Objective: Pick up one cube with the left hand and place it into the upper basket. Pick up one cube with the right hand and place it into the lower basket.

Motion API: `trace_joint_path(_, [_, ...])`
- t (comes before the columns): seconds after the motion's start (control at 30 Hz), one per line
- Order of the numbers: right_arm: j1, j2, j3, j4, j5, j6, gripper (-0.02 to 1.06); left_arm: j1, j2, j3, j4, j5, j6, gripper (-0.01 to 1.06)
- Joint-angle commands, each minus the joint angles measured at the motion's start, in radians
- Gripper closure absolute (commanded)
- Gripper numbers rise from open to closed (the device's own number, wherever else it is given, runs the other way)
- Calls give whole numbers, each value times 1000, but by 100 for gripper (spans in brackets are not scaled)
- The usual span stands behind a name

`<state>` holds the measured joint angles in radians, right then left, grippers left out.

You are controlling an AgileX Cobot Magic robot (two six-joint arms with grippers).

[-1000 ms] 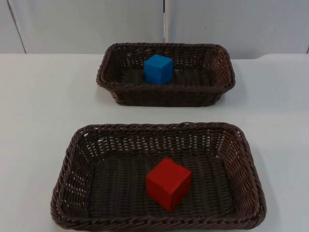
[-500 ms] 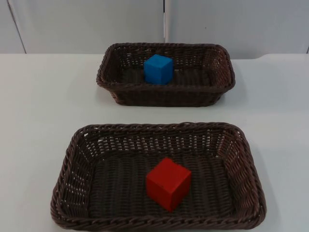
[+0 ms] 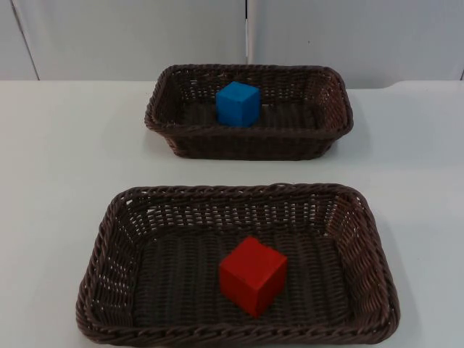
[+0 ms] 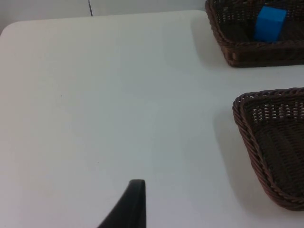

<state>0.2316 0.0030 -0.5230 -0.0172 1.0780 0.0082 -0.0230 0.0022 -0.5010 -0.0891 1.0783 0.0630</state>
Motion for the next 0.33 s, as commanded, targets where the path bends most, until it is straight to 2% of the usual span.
trace_joint_path(0.0, [-42,-3,7,2,-1,-1,-1,1,-2,6,3,-2,-7,0])
trace_joint_path(0.1, [-121,-3,7,2,-1,-1,-1,1,-2,6,3,-2,-7,0])
trace_joint_path(0.3, [-179,-3,7,2,-1,-1,-1,1,-2,6,3,-2,-7,0])
